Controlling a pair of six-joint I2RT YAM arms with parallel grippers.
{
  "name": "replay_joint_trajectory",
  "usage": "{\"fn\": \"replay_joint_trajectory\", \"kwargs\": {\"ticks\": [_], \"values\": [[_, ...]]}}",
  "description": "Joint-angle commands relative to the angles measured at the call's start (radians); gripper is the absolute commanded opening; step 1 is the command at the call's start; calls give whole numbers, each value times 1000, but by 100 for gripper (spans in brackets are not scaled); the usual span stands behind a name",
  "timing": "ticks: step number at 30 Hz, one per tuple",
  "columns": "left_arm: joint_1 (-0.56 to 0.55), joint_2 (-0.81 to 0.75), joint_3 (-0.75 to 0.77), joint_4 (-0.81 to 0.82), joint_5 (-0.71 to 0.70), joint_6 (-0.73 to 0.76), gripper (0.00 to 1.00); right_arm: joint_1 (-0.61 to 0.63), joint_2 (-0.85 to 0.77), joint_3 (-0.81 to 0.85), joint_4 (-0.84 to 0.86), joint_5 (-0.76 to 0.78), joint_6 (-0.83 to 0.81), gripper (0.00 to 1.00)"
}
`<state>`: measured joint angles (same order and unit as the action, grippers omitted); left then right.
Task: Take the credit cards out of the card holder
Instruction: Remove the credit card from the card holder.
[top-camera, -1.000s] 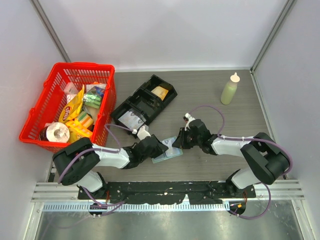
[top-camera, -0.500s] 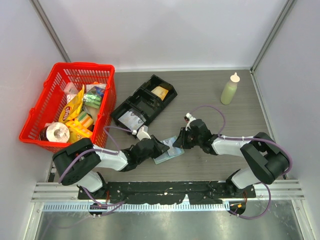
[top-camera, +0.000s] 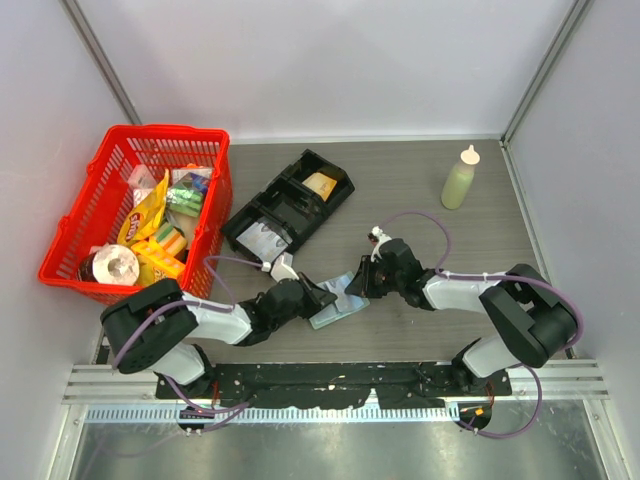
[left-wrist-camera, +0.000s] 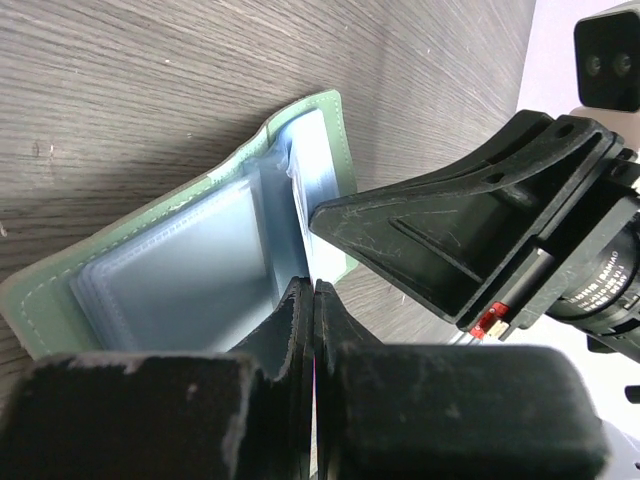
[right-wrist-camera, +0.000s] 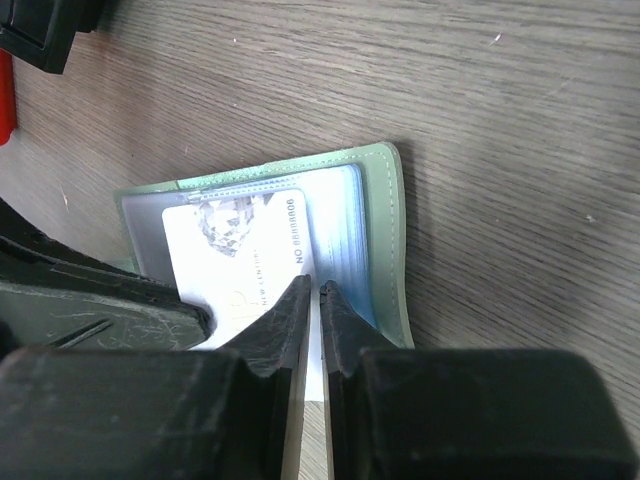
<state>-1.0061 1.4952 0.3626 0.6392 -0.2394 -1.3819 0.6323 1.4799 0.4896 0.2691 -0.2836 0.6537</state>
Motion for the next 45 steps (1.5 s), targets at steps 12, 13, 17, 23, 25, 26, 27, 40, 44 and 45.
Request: {"fn": "replay_joint_trajectory", "kwargs": {"ticks": [12,13,17,23,25,26,27,40,44,45], "values": [[-14,-162,-22,-160,-35,-80,0,-9,33,-29,-80,44,-22,14],[-14,-174,-19,-186,-38,-80,0,-9,26,-28,-83,49,-25,14],[-15,-216,18,-330,-46,-60,0,-9,-15,-16,-110,66,-35,14],[-14,-283,44,-480,-69,-29,0,-8,-69,13,-151,84,-60,16],[-14,-286,41,-478,-70,-20,0,-9,-81,17,-156,86,-66,17],[-12,-282,42,-474,-70,-19,0,-9,-79,18,-156,86,-68,17],[-12,-277,45,-461,-67,-16,4,-9,-79,18,-153,81,-72,17],[-14,-96,121,-325,-51,-2,50,-9,-40,-6,-108,61,-55,17],[-14,-37,130,-296,-49,-28,47,-9,-41,-9,-108,64,-55,17],[-12,-26,131,-288,-49,-37,46,-9,-41,-9,-107,66,-55,17]]}}
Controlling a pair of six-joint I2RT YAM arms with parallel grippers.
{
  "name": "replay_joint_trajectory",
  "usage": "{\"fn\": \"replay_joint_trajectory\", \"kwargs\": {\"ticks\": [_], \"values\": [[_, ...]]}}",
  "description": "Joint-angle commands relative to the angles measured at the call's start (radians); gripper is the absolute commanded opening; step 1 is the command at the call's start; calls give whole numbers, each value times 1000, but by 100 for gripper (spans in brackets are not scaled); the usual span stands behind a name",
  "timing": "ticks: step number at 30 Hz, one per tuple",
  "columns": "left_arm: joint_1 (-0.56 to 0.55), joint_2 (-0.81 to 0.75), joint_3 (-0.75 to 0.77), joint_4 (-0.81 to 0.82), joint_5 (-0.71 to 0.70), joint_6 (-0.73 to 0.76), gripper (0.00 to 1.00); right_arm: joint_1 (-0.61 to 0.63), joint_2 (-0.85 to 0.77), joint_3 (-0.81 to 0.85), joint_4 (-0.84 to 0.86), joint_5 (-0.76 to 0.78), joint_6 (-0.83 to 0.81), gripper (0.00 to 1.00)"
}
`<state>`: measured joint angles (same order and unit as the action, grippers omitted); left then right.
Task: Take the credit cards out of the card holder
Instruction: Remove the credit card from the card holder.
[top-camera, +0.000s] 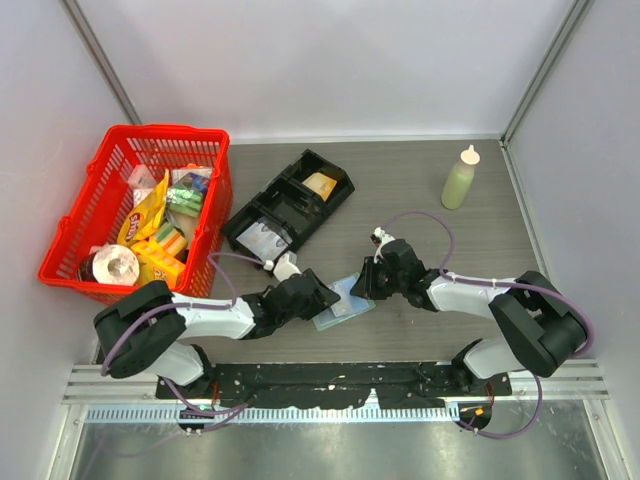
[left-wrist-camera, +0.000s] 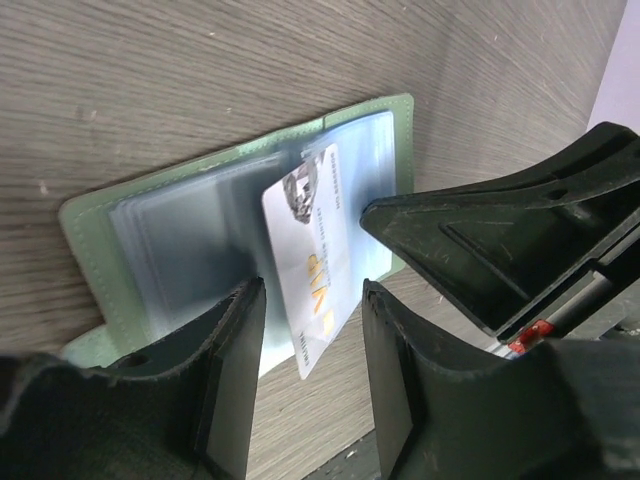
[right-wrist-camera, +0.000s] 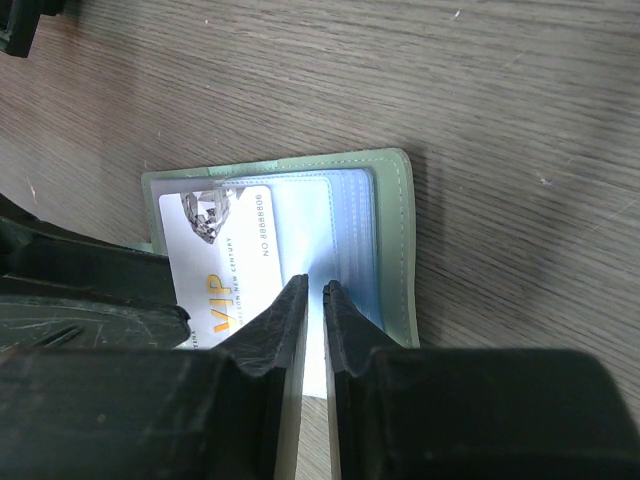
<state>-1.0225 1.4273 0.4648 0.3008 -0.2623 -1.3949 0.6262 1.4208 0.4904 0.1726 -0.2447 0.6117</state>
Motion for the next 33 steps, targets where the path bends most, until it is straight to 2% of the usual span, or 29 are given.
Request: {"fn": "replay_joint_trajectory", "kwargs": {"ticks": [1,6,12,21,26,30,33], "values": [[4,56,28,61,-25,-32,45,-3,20,-12,-10,27,-13,17],[4,87,6,141,0,-64,28,-5,18,-18,-10,31,-12,18],[2,-13,-28,63,-25,-58,0,-6,26,-23,-10,41,-13,17],[2,-229,50,-328,-64,100,0,-8,-17,-1,-47,47,-21,17],[2,-324,129,-477,-71,296,0,-10,-123,43,-139,56,-49,21],[2,-378,215,-560,-48,505,0,-8,-276,63,-166,9,-110,34],[4,-398,264,-582,3,653,0,-8,-362,76,-206,-42,-161,49]]}}
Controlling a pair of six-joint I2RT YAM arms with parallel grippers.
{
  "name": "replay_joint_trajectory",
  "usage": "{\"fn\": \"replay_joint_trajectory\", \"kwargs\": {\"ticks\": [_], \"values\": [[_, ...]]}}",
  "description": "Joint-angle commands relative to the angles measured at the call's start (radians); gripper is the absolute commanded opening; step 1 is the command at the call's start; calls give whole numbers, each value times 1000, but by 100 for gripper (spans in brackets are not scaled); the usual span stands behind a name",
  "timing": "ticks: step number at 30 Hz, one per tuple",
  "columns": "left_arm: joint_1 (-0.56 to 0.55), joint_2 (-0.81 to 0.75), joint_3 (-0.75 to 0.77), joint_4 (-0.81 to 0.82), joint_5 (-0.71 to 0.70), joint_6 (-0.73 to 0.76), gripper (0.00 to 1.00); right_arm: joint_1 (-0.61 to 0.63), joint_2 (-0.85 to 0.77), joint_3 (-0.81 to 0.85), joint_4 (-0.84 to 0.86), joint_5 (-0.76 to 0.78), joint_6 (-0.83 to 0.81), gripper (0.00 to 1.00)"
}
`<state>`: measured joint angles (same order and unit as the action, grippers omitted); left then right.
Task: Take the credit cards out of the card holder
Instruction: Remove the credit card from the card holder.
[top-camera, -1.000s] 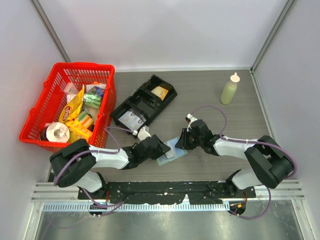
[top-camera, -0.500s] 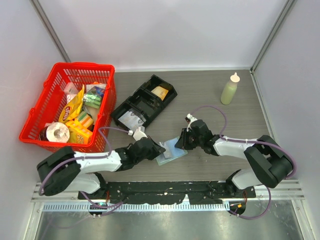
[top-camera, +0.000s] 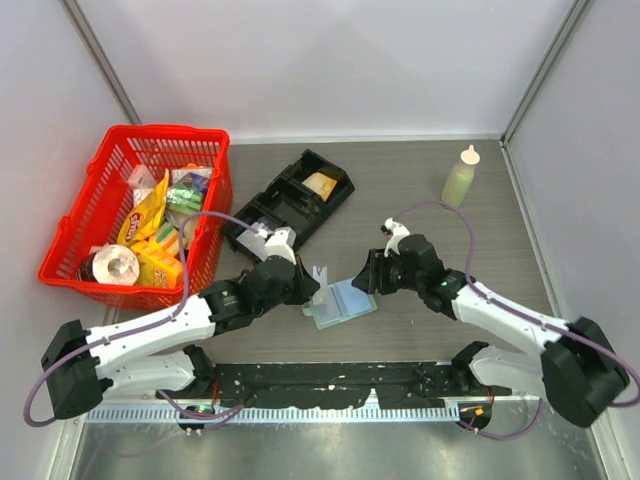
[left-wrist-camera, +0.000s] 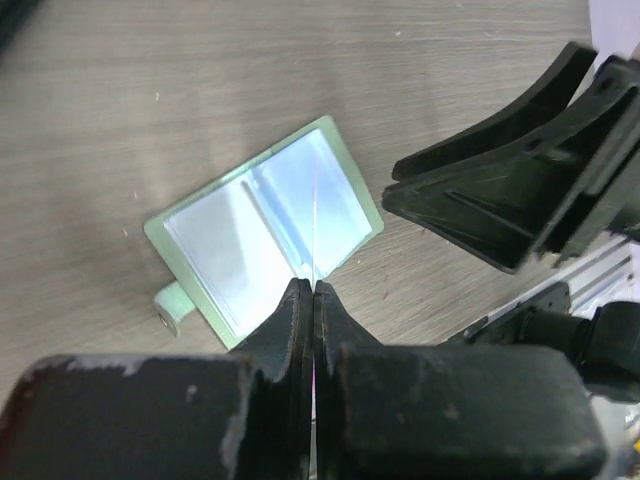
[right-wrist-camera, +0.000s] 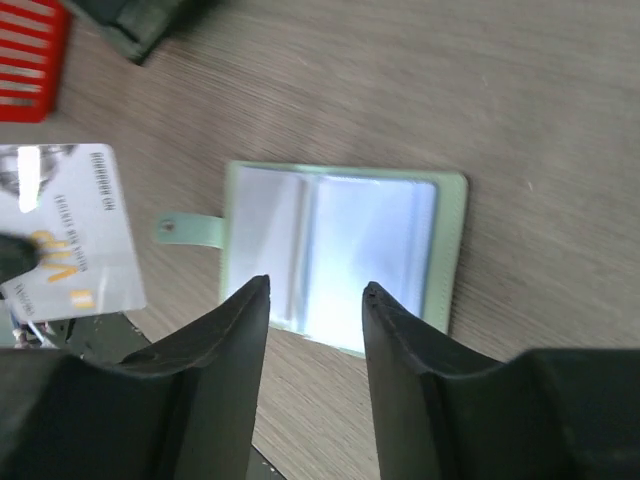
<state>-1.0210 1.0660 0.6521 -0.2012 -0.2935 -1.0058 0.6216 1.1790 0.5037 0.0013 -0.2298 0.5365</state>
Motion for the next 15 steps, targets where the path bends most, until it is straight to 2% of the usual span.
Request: {"fn": "replay_joint_trajectory", "kwargs": {"ticks": [1,2,6,10,15], "values": [[1,-40,89,-76,65,312,0,-3,-165,65,-35,-87,-107,51],[2,-43,96,-67,104,358,0,-3,-186,67,-27,-104,-116,56],[1,-51,147,-61,256,519,0,-3,-300,62,-7,-200,-167,65],[2,-52,187,-69,443,624,0,-3,-378,58,45,-322,-187,65],[1,-64,215,-67,582,711,0,-3,-430,29,120,-449,-193,65]]}}
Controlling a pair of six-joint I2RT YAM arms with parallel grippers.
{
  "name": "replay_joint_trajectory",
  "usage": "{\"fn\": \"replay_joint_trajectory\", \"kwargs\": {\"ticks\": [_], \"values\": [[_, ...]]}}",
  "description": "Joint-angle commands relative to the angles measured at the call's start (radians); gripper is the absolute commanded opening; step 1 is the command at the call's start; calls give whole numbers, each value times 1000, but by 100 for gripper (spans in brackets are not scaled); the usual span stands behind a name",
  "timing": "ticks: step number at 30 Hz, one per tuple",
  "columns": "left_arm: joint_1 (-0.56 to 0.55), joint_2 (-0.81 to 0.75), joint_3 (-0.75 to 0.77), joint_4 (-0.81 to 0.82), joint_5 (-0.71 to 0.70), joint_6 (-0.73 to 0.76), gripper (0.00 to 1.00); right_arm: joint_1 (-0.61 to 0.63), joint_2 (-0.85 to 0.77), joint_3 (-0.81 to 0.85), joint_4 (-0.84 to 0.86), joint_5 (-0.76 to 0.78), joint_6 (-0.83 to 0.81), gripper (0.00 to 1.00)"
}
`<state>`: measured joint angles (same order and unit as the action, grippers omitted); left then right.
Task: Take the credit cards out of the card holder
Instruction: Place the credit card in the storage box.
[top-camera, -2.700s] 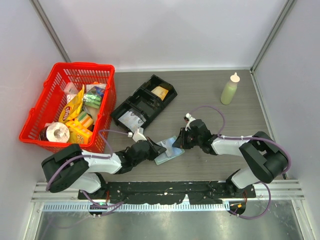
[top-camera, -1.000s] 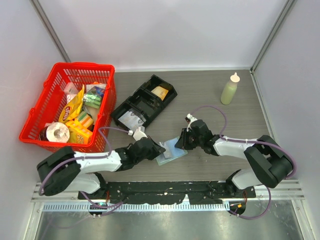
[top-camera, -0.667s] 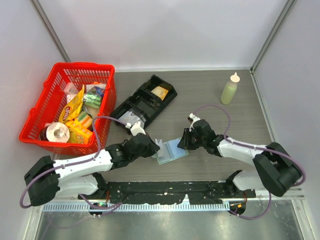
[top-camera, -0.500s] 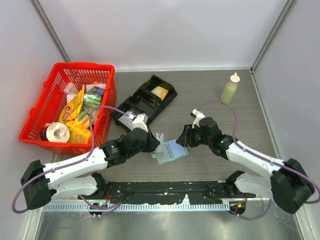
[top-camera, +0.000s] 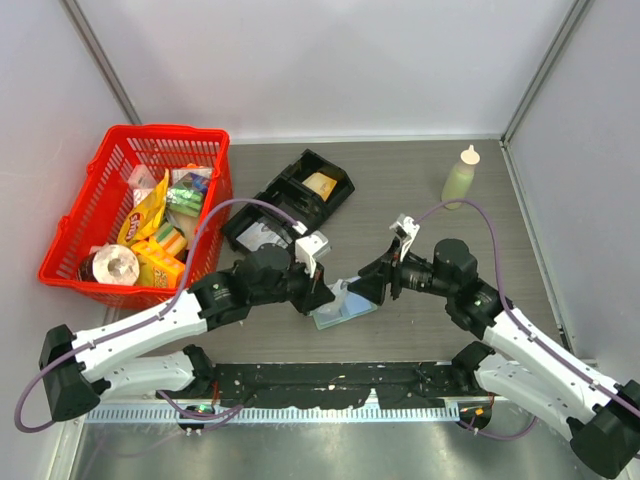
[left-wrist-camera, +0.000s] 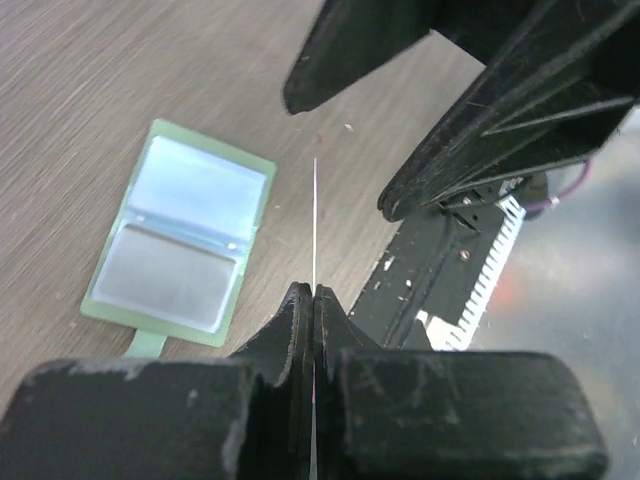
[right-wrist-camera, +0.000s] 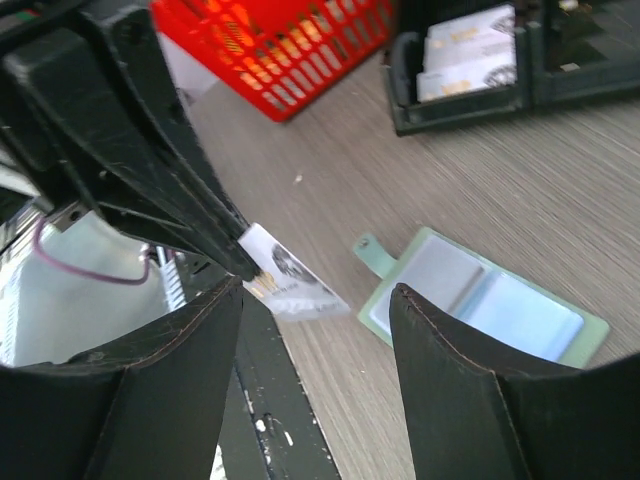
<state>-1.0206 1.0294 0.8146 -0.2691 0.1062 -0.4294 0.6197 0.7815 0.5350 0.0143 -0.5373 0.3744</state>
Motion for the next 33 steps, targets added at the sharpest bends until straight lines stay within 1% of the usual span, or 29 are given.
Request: {"fn": "replay_joint_trajectory", "kwargs": {"ticks": [1,5,6,7,11,13,14,16,17,18,19,20,23,25,26,27,29,31,32,33], "values": [[1,-29,55,2,200,142,0,-2,-34,-6,114,-160,-26,65],[1,-40,66,11,217,172,0,-2,-15,-3,160,-252,-20,61],[2,-40,66,14,216,176,0,-2,-13,-4,170,-269,-16,58],[2,-42,67,16,213,181,0,-2,-5,-6,183,-295,-9,56],[2,-46,66,19,190,192,0,-2,1,-17,203,-329,3,49],[1,-52,58,25,170,195,0,-2,2,-23,210,-337,6,40],[1,-60,52,34,158,195,0,-2,4,-23,213,-342,8,37],[4,-69,40,47,136,195,0,-2,10,-23,213,-345,8,27],[2,-72,35,51,133,193,0,-2,18,-20,214,-343,9,19],[4,-74,34,54,133,195,0,-2,22,-20,213,-343,11,15],[4,-74,32,56,130,190,0,-2,31,-15,213,-343,11,7],[5,-75,31,60,125,187,0,-2,36,-13,213,-339,11,2],[8,-78,24,64,81,172,1,-2,59,3,210,-311,20,1],[11,-88,26,57,8,153,10,-2,79,23,197,-279,17,1],[14,-94,31,45,-31,140,17,-2,99,31,194,-254,15,1],[19,-100,40,28,-78,135,28,0,113,49,184,-244,12,1],[28,-106,73,-39,-184,136,56,-2,162,83,168,-179,9,1],[40,-104,125,-114,-293,133,72,0,223,129,147,-118,6,1],[51,-103,158,-172,-372,132,81,-1,272,152,144,-77,6,1],[62,-100,187,-212,-413,132,83,-2,294,170,141,-43,9,1]]}}
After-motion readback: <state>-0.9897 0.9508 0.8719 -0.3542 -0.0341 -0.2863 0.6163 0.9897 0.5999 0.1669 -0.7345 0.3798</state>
